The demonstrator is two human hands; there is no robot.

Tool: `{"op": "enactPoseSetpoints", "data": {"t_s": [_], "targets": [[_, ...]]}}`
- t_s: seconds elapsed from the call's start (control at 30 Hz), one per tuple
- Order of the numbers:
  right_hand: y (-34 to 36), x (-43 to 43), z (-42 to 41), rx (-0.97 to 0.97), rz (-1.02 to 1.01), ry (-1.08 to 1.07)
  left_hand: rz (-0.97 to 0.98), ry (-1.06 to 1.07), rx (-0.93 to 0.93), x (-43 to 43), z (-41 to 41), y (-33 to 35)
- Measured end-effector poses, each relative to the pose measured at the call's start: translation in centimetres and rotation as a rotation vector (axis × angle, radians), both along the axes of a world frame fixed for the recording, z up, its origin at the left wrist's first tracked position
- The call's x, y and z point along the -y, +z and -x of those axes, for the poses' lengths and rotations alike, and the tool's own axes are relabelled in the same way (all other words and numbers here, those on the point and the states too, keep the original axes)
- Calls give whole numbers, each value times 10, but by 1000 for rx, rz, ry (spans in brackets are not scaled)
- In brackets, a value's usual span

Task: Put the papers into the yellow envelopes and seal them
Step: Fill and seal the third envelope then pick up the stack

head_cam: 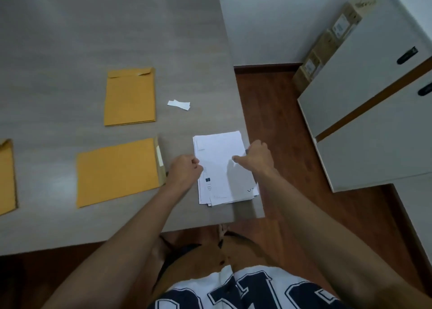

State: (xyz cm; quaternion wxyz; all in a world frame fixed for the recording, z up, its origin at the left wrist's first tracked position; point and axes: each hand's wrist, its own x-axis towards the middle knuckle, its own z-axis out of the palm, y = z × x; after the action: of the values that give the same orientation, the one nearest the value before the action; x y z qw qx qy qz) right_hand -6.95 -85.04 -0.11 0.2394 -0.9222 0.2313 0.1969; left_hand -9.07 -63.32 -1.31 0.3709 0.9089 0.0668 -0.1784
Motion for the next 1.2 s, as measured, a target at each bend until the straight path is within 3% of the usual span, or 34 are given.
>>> {"op": "enactPoseSetpoints", "data": {"t_s": [0.2,0.4,0.73,0.9,1.03,1.2], "targets": [[-8,7,8,0,-33,141,-88,181,-91,26,16,-7],[-12,11,15,55,-72,157,-39,381,-136,41,16,-5],[-14,17,22,85,-94,182,-34,395,-260,46,12,1],[-12,16,20,61,-69,182,94,424,-303,47,13,-1],[-13,16,19,56,-74,181,209,408,-293,52,11,-1],[-16,15,20,58,-75,161,145,319,-216,67,7,4]]}}
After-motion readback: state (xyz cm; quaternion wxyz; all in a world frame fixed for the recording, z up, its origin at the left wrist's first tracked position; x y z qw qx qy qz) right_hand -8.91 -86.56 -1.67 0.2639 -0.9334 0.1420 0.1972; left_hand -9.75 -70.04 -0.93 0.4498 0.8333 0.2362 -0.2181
